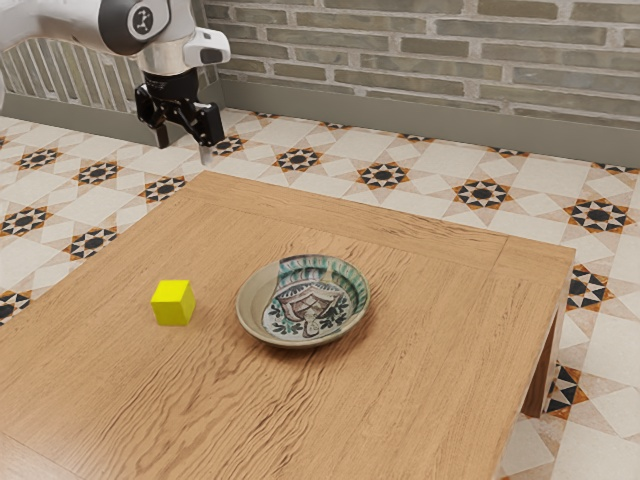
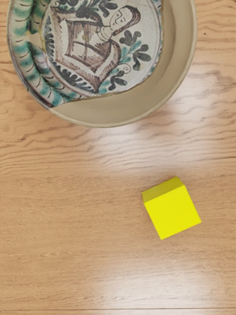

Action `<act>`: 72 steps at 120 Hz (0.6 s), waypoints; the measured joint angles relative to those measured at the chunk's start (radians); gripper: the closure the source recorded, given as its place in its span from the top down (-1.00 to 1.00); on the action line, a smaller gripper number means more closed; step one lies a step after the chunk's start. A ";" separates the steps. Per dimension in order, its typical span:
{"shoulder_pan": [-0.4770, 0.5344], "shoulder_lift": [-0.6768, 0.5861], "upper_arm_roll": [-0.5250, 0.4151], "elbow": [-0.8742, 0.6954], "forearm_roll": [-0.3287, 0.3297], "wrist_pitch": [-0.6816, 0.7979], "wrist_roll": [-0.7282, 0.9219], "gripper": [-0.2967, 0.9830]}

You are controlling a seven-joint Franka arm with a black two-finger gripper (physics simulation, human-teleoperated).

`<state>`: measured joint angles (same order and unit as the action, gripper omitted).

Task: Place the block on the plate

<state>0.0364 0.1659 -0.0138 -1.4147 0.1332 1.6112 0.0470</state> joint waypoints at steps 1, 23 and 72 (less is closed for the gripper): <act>0.000 0.000 0.000 0.000 0.000 0.000 0.000 0.54; 0.032 0.110 0.018 -0.004 -0.004 0.042 -0.006 0.53; 0.105 0.313 0.070 -0.113 -0.135 0.250 -0.135 0.54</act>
<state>0.1419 0.4789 0.0559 -1.5276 -0.0015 1.8616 -0.0876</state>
